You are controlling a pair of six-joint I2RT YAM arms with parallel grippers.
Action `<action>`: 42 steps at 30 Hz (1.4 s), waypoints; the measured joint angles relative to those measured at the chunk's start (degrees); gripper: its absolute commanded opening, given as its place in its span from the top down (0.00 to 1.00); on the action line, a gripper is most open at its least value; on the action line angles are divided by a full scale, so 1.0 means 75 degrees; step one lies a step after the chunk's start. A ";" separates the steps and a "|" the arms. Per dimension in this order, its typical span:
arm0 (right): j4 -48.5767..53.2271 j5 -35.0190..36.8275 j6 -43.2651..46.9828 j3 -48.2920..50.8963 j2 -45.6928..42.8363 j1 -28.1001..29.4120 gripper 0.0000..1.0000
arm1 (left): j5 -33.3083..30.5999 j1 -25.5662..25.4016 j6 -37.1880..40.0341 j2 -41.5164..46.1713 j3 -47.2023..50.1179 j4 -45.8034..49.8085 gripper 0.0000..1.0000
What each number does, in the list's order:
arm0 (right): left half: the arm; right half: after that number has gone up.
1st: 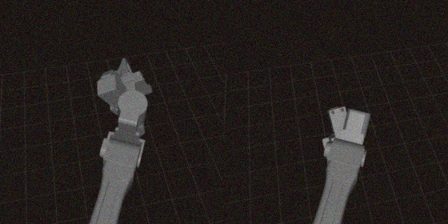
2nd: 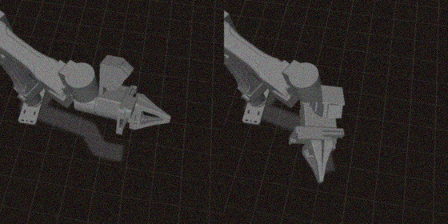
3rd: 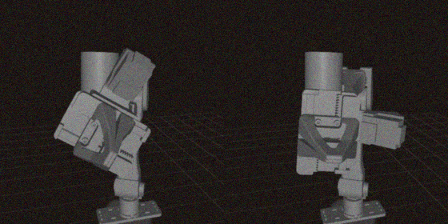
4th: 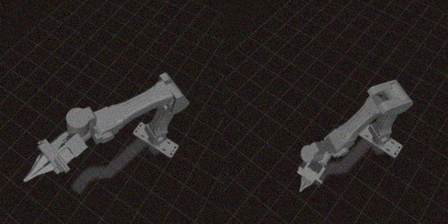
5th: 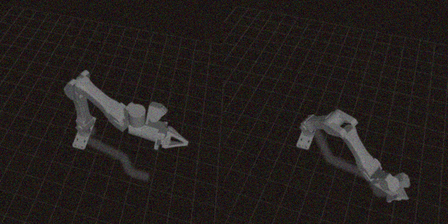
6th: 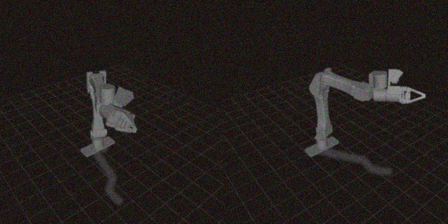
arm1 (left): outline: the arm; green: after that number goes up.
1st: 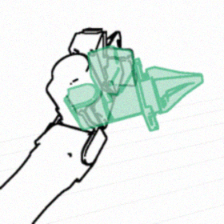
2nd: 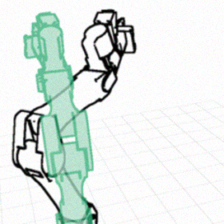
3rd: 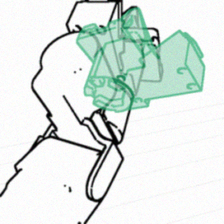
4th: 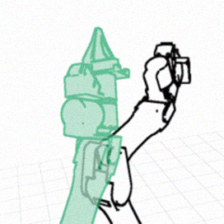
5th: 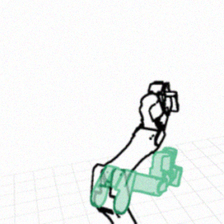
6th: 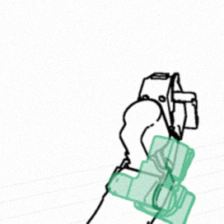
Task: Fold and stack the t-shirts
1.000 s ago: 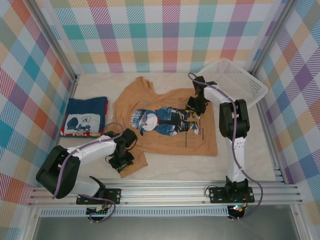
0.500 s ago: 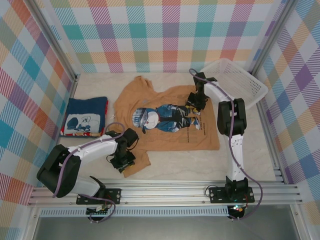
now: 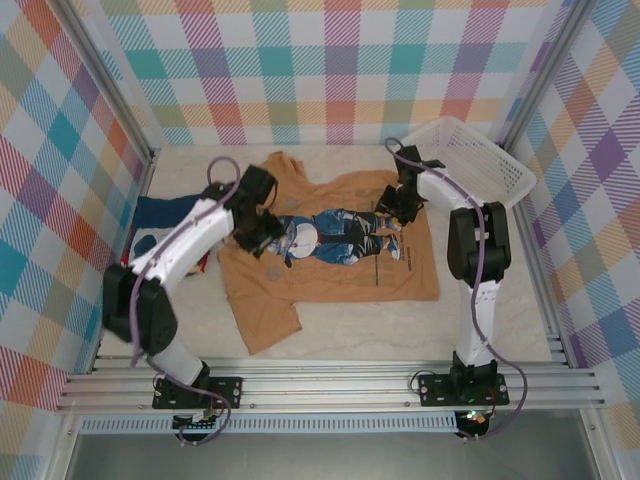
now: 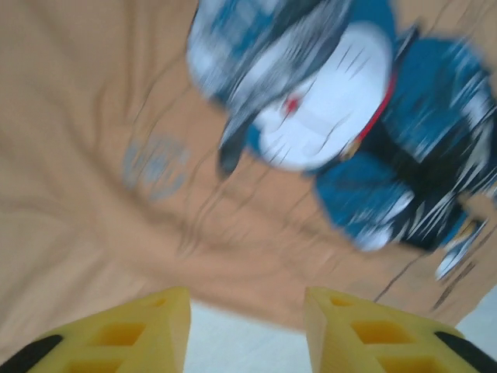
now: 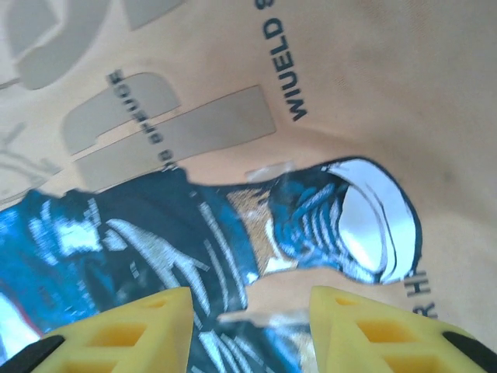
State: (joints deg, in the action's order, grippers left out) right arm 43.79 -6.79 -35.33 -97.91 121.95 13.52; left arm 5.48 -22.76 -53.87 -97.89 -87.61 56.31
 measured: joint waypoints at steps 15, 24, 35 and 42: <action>-0.1620 -0.0886 -0.0230 0.0286 -0.0044 0.0009 0.64 | -0.1297 0.2296 0.0793 -0.6353 -0.6563 -0.1396 0.53; -0.1591 -0.0839 -0.0256 0.0283 0.0166 0.0006 0.64 | -0.0898 0.2384 0.1285 -0.7545 -0.7895 -0.2393 0.53; -0.1180 -0.0268 -0.0195 -0.0140 0.0344 -0.0134 0.63 | -0.0673 0.2346 0.1955 -0.7769 -0.8052 -0.1766 0.78; -0.0868 0.0434 -0.0160 -0.0825 0.0682 -0.0154 0.59 | -0.0711 0.2363 0.1982 -0.7772 -0.8052 -0.1705 1.00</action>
State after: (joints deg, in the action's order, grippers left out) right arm 37.28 -3.53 -36.53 -104.09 127.07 12.36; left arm 0.14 -5.04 -39.00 -156.18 -148.00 43.53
